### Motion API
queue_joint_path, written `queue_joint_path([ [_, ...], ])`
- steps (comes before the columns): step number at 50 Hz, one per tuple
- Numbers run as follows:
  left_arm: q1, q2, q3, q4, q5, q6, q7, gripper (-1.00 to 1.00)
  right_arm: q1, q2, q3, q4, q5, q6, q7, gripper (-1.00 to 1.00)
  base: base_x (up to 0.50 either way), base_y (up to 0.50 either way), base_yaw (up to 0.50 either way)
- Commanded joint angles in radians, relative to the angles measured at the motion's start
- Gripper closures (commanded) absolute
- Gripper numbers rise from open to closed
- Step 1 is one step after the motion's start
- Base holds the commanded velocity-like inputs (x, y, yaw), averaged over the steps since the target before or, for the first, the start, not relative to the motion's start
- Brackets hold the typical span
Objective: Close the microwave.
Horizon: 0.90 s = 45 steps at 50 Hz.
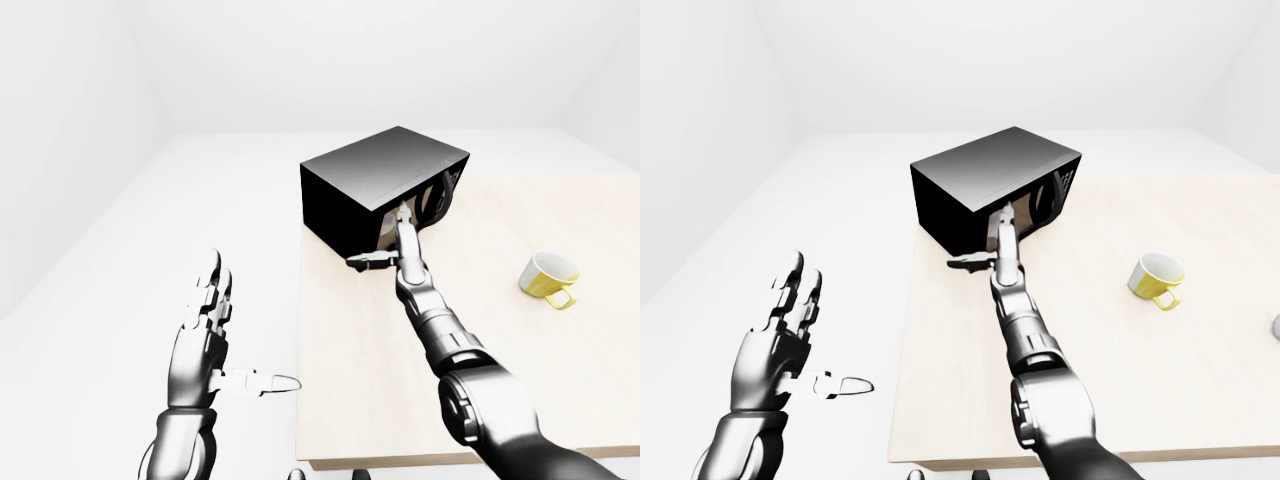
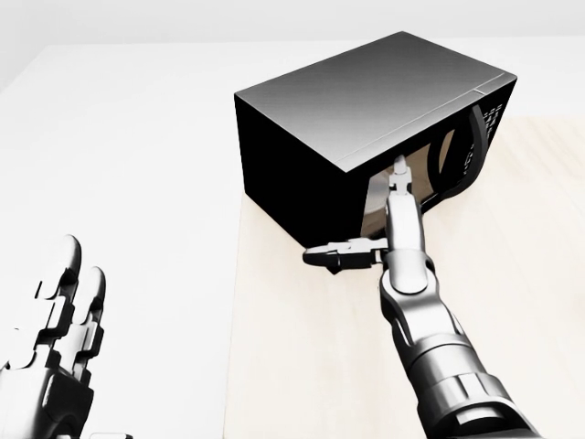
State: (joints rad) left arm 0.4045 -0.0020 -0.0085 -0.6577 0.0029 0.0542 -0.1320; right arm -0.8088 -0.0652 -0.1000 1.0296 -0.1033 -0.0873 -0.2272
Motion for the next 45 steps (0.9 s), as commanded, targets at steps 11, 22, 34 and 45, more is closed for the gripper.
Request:
queue_joint_path([
  [11, 0.006, 0.002, -0.007, 0.004, 0.004, -0.010, 0.003, -1.00, 0.522, 0.022, 0.095, -1.101, -0.110, 0.175, 0.191, -1.00, 0.00, 0.00, 0.00],
  [22, 0.004, 0.004, -0.006, 0.001, 0.001, -0.005, 0.003, -1.00, 0.950, 0.040, 0.001, -1.320, -0.044, 0.054, 0.211, -1.00, 0.00, 0.00, 0.00],
  [34, 0.003, 0.002, -0.005, 0.002, 0.003, -0.005, 0.002, -1.00, 0.943, 0.048, -0.014, -1.347, -0.049, 0.083, 0.208, -1.00, 0.00, 0.00, 0.00],
  [45, 0.004, 0.005, -0.008, 0.001, 0.002, -0.004, 0.004, -1.00, 0.945, 0.050, -0.004, -1.338, -0.051, 0.074, 0.210, -1.00, 0.00, 0.00, 0.00],
])
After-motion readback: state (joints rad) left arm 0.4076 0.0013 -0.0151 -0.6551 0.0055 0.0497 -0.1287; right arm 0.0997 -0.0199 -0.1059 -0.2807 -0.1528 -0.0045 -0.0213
